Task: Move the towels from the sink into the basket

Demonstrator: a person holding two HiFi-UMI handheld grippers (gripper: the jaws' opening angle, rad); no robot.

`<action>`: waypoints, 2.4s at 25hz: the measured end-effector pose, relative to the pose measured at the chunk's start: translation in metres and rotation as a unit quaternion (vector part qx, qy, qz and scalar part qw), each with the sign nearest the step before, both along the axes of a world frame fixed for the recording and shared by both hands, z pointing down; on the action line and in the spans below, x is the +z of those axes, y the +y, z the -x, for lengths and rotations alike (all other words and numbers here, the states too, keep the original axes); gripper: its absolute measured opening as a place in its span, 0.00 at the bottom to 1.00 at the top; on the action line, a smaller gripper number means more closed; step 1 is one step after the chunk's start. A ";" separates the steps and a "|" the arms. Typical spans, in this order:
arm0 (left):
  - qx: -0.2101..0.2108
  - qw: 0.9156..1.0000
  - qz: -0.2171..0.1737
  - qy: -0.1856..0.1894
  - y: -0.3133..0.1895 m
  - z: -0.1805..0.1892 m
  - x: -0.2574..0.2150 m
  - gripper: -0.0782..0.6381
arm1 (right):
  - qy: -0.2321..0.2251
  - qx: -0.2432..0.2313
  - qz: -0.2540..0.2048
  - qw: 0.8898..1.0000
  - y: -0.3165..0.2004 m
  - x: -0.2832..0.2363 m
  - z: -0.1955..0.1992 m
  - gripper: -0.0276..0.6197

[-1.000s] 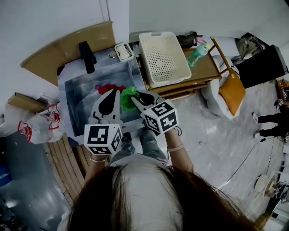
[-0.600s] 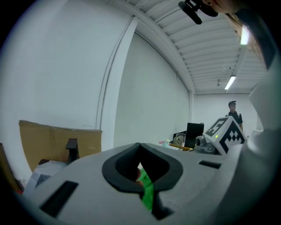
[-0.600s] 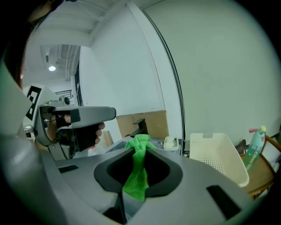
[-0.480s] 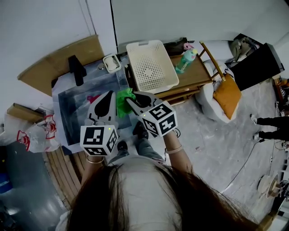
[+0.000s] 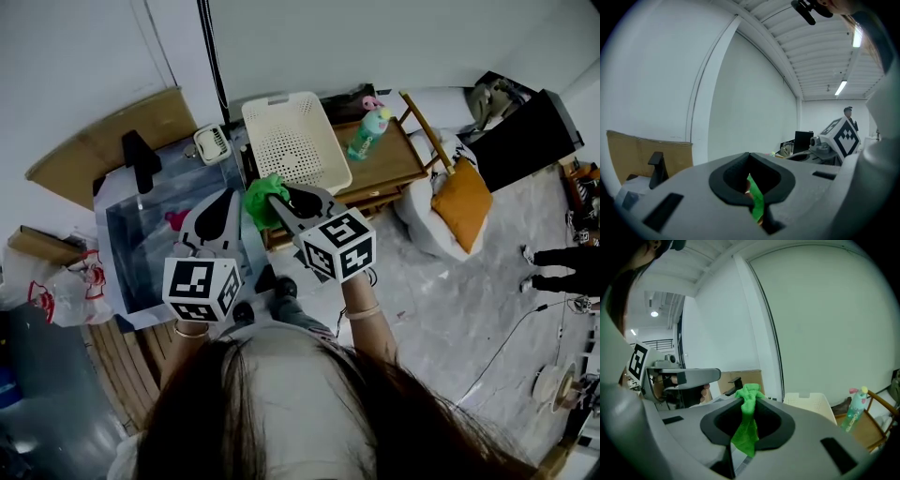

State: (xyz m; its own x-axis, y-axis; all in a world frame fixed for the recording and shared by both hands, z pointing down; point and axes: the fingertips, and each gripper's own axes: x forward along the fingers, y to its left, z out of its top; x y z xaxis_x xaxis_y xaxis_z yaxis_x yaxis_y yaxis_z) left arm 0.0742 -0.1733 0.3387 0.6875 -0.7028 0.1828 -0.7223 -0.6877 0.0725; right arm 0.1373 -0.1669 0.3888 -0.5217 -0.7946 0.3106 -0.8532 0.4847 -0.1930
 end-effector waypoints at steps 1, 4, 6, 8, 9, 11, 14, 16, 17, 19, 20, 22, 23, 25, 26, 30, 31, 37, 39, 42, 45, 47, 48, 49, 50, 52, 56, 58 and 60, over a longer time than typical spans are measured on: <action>0.002 1.000 0.000 0.001 -0.001 -0.005 0.000 0.11 | 0.000 0.003 -0.002 1.000 -0.002 -0.002 -0.006 0.17; 0.006 1.000 -0.002 0.002 -0.007 -0.018 -0.001 0.11 | 0.003 0.010 -0.009 1.000 -0.008 -0.007 -0.024 0.17; 0.010 1.000 -0.003 0.002 -0.010 -0.025 -0.002 0.11 | 0.008 0.013 -0.014 1.000 -0.014 -0.010 -0.035 0.17; 0.013 1.000 -0.005 0.002 -0.012 -0.032 -0.002 0.11 | 0.017 0.014 -0.019 1.000 -0.019 -0.012 -0.045 0.17; 0.015 1.000 -0.005 0.002 -0.013 -0.036 -0.002 0.11 | 0.023 0.016 -0.021 0.999 -0.022 -0.013 -0.050 0.17; 0.016 1.000 -0.006 0.001 -0.015 -0.042 -0.001 0.11 | 0.035 0.018 -0.023 0.999 -0.029 -0.012 -0.061 0.17; 0.015 1.000 -0.003 0.001 -0.019 -0.051 0.001 0.11 | 0.051 0.023 -0.022 0.998 -0.042 -0.006 -0.076 0.17; 0.013 1.000 -0.001 0.002 -0.021 -0.055 0.003 0.11 | 0.060 0.024 -0.020 0.998 -0.050 0.000 -0.084 0.17; 0.012 1.000 0.000 0.001 -0.022 -0.057 0.004 0.11 | 0.065 0.024 -0.019 0.997 -0.054 0.003 -0.087 0.17; 0.011 1.000 0.002 0.000 -0.024 -0.060 0.006 0.11 | 0.078 0.022 -0.018 0.997 -0.062 0.010 -0.094 0.17; 0.010 1.000 0.002 -0.001 -0.025 -0.062 0.007 0.11 | 0.085 0.020 -0.017 0.996 -0.066 0.013 -0.097 0.17; 0.009 1.000 0.003 -0.002 -0.027 -0.065 0.008 0.11 | 0.101 0.017 -0.016 0.995 -0.075 0.021 -0.102 0.17; 0.009 1.000 0.004 -0.002 -0.028 -0.066 0.009 0.11 | 0.111 0.015 -0.014 0.994 -0.079 0.026 -0.105 0.17; 0.007 1.000 0.005 -0.003 -0.029 -0.067 0.011 0.11 | 0.133 0.011 -0.010 0.991 -0.087 0.038 -0.110 0.17; 0.005 1.000 0.006 -0.003 -0.030 -0.068 0.012 0.11 | 0.143 0.008 -0.007 0.990 -0.091 0.044 -0.112 0.17; -0.001 1.000 0.010 -0.007 -0.032 -0.069 0.015 0.11 | 0.187 -0.003 0.008 0.982 -0.108 0.073 -0.122 0.17; -0.002 1.000 0.010 -0.009 -0.033 -0.070 0.016 0.11 | 0.199 -0.008 0.014 0.980 -0.111 0.081 -0.124 0.17; -0.009 1.000 0.014 -0.017 -0.037 -0.071 0.023 0.11 | 0.267 -0.030 0.065 0.961 -0.129 0.141 -0.136 0.17; -0.011 1.000 0.016 -0.019 -0.039 -0.071 0.025 0.11 | 0.294 -0.041 0.084 0.951 -0.132 0.162 -0.139 0.17; -0.009 1.000 0.016 -0.022 -0.039 -0.073 0.027 0.11 | 0.330 -0.067 0.113 0.935 -0.134 0.191 -0.140 0.17; -0.007 1.000 0.014 -0.025 -0.039 -0.076 0.027 0.11 | 0.352 -0.082 0.144 0.921 -0.134 0.214 -0.144 0.18; -0.006 1.000 0.014 -0.026 -0.038 -0.077 0.027 0.11 | 0.357 -0.090 0.160 0.916 -0.132 0.224 -0.146 0.19; -0.007 1.000 0.014 -0.027 -0.038 -0.076 0.028 0.11 | 0.358 -0.093 0.165 0.914 -0.131 0.228 -0.146 0.21; -0.007 0.999 0.014 -0.028 -0.038 -0.076 0.028 0.11 | 0.358 -0.095 0.168 0.913 -0.131 0.230 -0.146 0.23; -0.008 0.999 0.014 -0.029 -0.038 -0.076 0.029 0.11 | 0.357 -0.095 0.171 0.914 -0.131 0.231 -0.146 0.24; -0.010 0.999 0.015 -0.032 -0.037 -0.074 0.029 0.11 | 0.346 -0.089 0.173 0.918 -0.132 0.229 -0.145 0.27; -0.013 0.999 0.018 -0.031 -0.034 -0.070 0.032 0.11 | 0.312 -0.060 0.174 0.932 -0.131 0.216 -0.145 0.28; -0.017 0.999 0.018 -0.035 -0.034 -0.066 0.033 0.11 | 0.290 -0.044 0.172 0.940 -0.129 0.208 -0.143 0.28; -0.022 0.999 0.016 -0.037 -0.034 -0.062 0.031 0.11 | 0.274 -0.031 0.164 0.947 -0.126 0.199 -0.140 0.27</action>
State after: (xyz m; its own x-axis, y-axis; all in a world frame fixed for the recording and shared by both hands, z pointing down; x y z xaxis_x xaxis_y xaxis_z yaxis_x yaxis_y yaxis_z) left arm 0.1359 -0.2076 0.3701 0.6397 -0.7255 0.2539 -0.7563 -0.6530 0.0396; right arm 0.2777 -0.2928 0.5876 -0.2537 -0.5815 0.7729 -0.8405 0.5280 0.1213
